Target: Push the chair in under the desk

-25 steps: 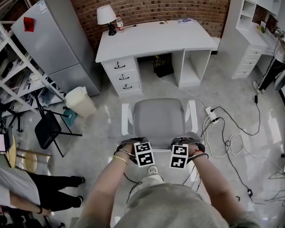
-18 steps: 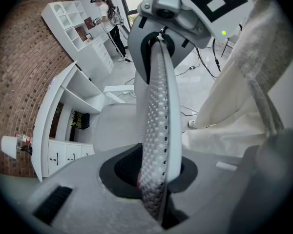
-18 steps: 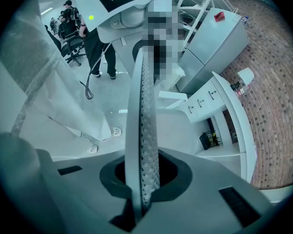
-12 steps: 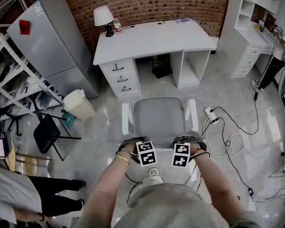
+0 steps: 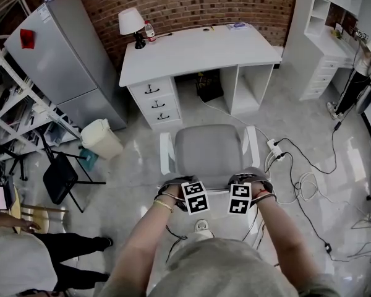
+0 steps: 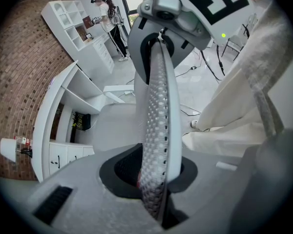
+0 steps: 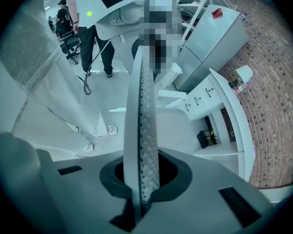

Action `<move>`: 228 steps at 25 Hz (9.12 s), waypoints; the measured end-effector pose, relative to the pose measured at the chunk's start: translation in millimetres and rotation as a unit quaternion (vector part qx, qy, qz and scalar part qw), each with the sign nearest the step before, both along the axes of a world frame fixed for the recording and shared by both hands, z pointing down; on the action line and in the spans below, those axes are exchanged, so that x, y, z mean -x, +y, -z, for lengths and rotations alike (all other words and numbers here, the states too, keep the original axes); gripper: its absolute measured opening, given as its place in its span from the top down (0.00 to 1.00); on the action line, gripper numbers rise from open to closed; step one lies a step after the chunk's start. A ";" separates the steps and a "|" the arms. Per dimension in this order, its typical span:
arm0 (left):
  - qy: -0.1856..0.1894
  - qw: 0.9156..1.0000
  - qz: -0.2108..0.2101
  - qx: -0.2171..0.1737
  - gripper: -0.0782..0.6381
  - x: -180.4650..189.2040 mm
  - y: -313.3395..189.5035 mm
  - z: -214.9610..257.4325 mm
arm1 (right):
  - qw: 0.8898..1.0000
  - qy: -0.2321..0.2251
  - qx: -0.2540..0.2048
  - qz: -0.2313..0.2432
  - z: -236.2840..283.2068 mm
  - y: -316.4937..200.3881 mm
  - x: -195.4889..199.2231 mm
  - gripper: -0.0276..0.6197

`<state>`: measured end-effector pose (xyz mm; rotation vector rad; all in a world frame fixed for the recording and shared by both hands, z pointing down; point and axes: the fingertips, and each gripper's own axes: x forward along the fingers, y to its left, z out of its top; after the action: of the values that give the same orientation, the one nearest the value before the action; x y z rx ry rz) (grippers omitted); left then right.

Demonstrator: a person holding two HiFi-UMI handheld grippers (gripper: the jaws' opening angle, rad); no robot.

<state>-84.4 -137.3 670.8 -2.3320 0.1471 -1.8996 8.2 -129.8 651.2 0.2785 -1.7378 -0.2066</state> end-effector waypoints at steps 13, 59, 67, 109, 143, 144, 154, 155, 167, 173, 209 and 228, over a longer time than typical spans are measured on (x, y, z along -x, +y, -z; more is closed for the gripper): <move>-0.002 1.000 0.000 0.004 0.80 -7.5 -24.8 -2.0 | 1.000 0.004 -0.001 -0.003 -3.1 -25.6 -7.7 0.93; -0.009 1.000 0.007 0.021 0.80 -45.8 -147.5 -3.4 | 1.000 0.019 0.004 -0.011 -5.4 -151.8 -48.1 0.93; -0.010 1.000 0.011 0.022 0.80 -51.9 -167.1 -3.4 | 1.000 0.018 0.000 -0.006 -5.1 -172.9 -54.5 0.93; -0.016 0.999 0.046 0.024 0.80 -85.7 -269.6 -4.9 | 0.999 0.021 -0.016 0.040 -5.8 -282.7 -91.4 0.93; -0.015 0.997 0.072 0.015 0.80 -104.7 -337.2 -1.2 | 0.997 0.020 -0.018 0.068 -3.1 -355.0 -110.1 0.93; -0.015 0.997 0.073 0.016 0.80 -105.1 -339.1 -1.1 | 0.997 0.021 -0.018 0.068 -2.9 -357.1 -110.5 0.94; -0.015 0.997 0.078 0.009 0.80 -109.7 -357.4 0.0 | 0.997 0.022 -0.022 0.076 -2.2 -376.4 -115.8 0.94; -0.015 0.997 0.079 0.008 0.80 -110.2 -359.6 -0.3 | 0.997 0.022 -0.022 0.076 -2.4 -378.7 -116.3 0.94; -0.016 0.997 0.079 0.006 0.80 -110.9 -380.9 0.6 | 0.996 0.023 -0.024 0.078 -1.6 -399.4 -117.1 0.94; -0.017 0.997 0.071 0.006 0.80 -103.9 -387.3 0.4 | 0.997 0.022 -0.025 0.072 -1.9 -403.7 -110.7 0.94; -0.016 0.998 0.065 -0.011 0.80 -103.9 -392.6 -0.1 | 0.997 0.024 -0.028 0.066 -4.0 -406.4 -110.9 0.94; -0.018 0.998 0.042 -0.045 0.64 -102.4 -394.2 0.4 | 0.999 -0.006 -0.014 0.045 -0.3 -402.7 -109.0 0.65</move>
<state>17.9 -531.6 670.4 -2.2649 0.3255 -1.9296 117.2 -532.4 651.5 0.2224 -1.7630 -0.2950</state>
